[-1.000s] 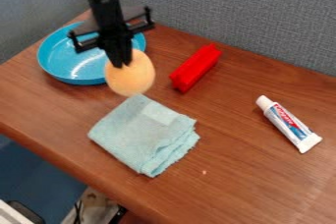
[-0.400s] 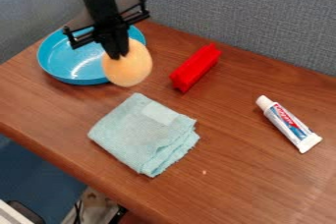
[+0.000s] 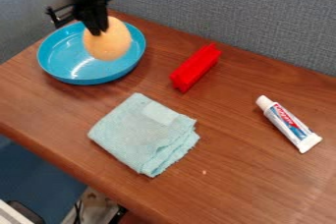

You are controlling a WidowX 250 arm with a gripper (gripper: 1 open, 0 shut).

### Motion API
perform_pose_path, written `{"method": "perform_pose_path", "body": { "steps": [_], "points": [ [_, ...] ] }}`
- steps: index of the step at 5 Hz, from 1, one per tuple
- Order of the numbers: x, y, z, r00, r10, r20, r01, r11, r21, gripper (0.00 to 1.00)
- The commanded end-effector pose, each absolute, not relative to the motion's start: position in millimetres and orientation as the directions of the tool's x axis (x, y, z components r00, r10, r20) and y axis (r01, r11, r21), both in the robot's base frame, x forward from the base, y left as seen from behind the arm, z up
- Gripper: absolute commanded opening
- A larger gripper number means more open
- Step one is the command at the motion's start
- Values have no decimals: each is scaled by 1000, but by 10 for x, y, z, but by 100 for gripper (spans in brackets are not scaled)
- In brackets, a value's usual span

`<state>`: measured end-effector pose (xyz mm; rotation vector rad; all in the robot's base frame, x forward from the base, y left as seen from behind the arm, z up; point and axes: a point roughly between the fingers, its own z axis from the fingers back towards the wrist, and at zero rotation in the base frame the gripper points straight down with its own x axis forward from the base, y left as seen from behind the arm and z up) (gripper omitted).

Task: Put the yellow ball on the blue plate

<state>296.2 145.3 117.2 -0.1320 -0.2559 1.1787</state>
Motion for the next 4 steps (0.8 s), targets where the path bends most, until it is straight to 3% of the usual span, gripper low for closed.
{"method": "perform_pose_path", "body": {
  "steps": [1,4],
  "points": [
    [3024,1651,1247,252,956,148,-918,284,-276,0],
    [3159,2149,988,63,991,120,-956,95,-279,0]
  ]
}}
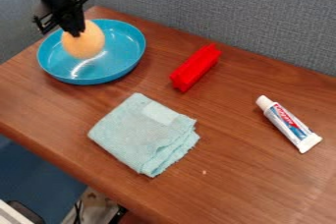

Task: Put the yellow ball on the blue plate

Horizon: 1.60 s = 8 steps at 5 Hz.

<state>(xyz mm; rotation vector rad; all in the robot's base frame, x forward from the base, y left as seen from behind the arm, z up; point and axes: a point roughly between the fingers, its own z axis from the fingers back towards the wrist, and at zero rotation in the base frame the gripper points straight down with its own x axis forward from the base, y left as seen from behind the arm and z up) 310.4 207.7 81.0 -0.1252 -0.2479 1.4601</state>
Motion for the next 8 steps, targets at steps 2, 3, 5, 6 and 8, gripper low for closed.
{"method": "perform_pose_path", "body": {
  "steps": [2,3,5,6,8],
  "points": [
    [3135,2276,1098,38,994,98,-949,67,-309,0],
    [3134,2282,1258,44,995,85,-940,70,-335,0],
    [3142,2336,1351,83,993,88,-925,109,-364,0],
    [3153,2316,1372,138,986,95,-910,164,-381,0],
    [3096,2301,1402,217,970,112,-876,245,-415,0]
  ]
}}
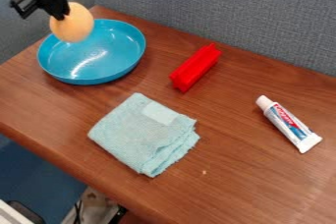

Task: Put the yellow ball on the blue plate

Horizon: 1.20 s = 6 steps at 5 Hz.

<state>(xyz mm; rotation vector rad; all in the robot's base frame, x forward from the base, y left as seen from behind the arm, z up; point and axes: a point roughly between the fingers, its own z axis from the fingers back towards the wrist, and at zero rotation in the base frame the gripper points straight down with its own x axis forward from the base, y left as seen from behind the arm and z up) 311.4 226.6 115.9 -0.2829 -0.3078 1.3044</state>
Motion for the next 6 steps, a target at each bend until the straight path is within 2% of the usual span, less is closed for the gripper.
{"method": "perform_pose_path", "body": {
  "steps": [1,2,4,5,6],
  "points": [
    [2988,2298,1442,239,964,117,-860,266,-435,0],
    [2948,2304,1424,262,958,120,-852,288,-436,0],
    [3046,2322,1138,269,958,98,-866,285,-410,0],
    [2982,2294,1287,295,952,87,-851,303,-430,0],
    [3031,2303,1266,308,948,78,-852,311,-421,0]
  ]
}}
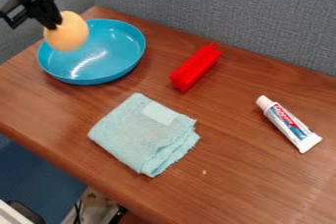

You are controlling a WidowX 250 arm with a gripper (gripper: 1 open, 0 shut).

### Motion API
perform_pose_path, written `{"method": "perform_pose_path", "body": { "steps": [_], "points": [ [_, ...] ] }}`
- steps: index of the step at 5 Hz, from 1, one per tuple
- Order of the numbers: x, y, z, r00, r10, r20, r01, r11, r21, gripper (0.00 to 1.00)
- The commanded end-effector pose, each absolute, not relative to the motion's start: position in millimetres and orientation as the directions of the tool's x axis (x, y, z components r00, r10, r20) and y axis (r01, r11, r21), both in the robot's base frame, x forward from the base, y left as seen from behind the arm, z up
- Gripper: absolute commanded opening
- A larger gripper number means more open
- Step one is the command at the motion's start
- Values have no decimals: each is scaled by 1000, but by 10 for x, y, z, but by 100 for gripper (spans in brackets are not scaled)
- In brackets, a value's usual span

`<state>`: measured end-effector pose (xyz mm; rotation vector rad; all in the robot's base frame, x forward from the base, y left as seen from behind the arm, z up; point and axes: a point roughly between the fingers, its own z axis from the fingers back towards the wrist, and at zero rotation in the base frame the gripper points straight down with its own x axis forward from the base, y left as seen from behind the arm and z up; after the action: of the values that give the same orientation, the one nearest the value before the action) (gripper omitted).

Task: Put the yellow ball on the blue plate

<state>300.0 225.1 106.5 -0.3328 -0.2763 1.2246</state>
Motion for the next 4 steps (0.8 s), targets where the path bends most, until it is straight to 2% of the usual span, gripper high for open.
{"method": "perform_pose_path", "body": {
  "steps": [1,2,4],
  "points": [
    [3075,2330,1245,326,943,70,-849,325,-417,0],
    [3074,2424,1126,335,940,69,-854,334,-398,0],
    [3198,2534,1043,368,927,69,-843,365,-395,0]
  ]
}}
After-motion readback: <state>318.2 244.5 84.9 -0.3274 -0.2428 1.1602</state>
